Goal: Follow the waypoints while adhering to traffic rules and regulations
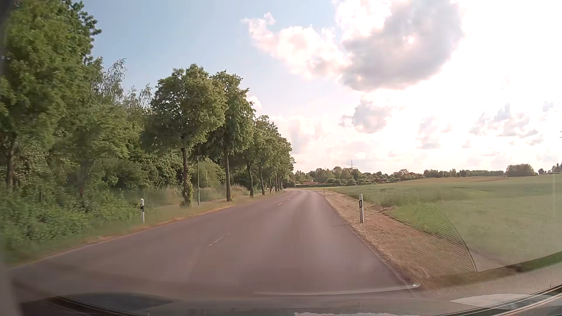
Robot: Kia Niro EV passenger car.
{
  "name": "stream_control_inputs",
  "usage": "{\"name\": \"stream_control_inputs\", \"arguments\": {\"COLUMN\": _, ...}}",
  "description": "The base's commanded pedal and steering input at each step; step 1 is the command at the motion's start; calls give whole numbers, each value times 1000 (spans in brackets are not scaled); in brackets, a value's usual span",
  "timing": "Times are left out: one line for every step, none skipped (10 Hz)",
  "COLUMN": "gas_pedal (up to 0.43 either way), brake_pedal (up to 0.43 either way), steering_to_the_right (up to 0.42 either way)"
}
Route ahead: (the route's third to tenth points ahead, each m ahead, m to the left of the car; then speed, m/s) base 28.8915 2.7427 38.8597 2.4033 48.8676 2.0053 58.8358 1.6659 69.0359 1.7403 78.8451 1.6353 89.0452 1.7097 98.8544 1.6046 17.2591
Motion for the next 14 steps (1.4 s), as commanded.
{"name": "stream_control_inputs", "arguments": {"gas_pedal": 130, "brake_pedal": 12, "steering_to_the_right": 8}}
{"name": "stream_control_inputs", "arguments": {"gas_pedal": 130, "brake_pedal": 12, "steering_to_the_right": 8}}
{"name": "stream_control_inputs", "arguments": {"gas_pedal": 130, "brake_pedal": 12, "steering_to_the_right": 7}}
{"name": "stream_control_inputs", "arguments": {"gas_pedal": 130, "brake_pedal": 12, "steering_to_the_right": 7}}
{"name": "stream_control_inputs", "arguments": {"gas_pedal": 130, "brake_pedal": 12, "steering_to_the_right": 6}}
{"name": "stream_control_inputs", "arguments": {"gas_pedal": 130, "brake_pedal": 12, "steering_to_the_right": 6}}
{"name": "stream_control_inputs", "arguments": {"gas_pedal": 130, "brake_pedal": 12, "steering_to_the_right": 6}}
{"name": "stream_control_inputs", "arguments": {"gas_pedal": 130, "brake_pedal": 12, "steering_to_the_right": 6}}
{"name": "stream_control_inputs", "arguments": {"gas_pedal": 130, "brake_pedal": 12, "steering_to_the_right": 6}}
{"name": "stream_control_inputs", "arguments": {"gas_pedal": 130, "brake_pedal": 18, "steering_to_the_right": 5}}
{"name": "stream_control_inputs", "arguments": {"gas_pedal": 130, "brake_pedal": 12, "steering_to_the_right": 6}}
{"name": "stream_control_inputs", "arguments": {"gas_pedal": 130, "brake_pedal": 12, "steering_to_the_right": 6}}
{"name": "stream_control_inputs", "arguments": {"gas_pedal": 130, "brake_pedal": 12, "steering_to_the_right": 6}}
{"name": "stream_control_inputs", "arguments": {"gas_pedal": 98, "brake_pedal": 12, "steering_to_the_right": 6}}
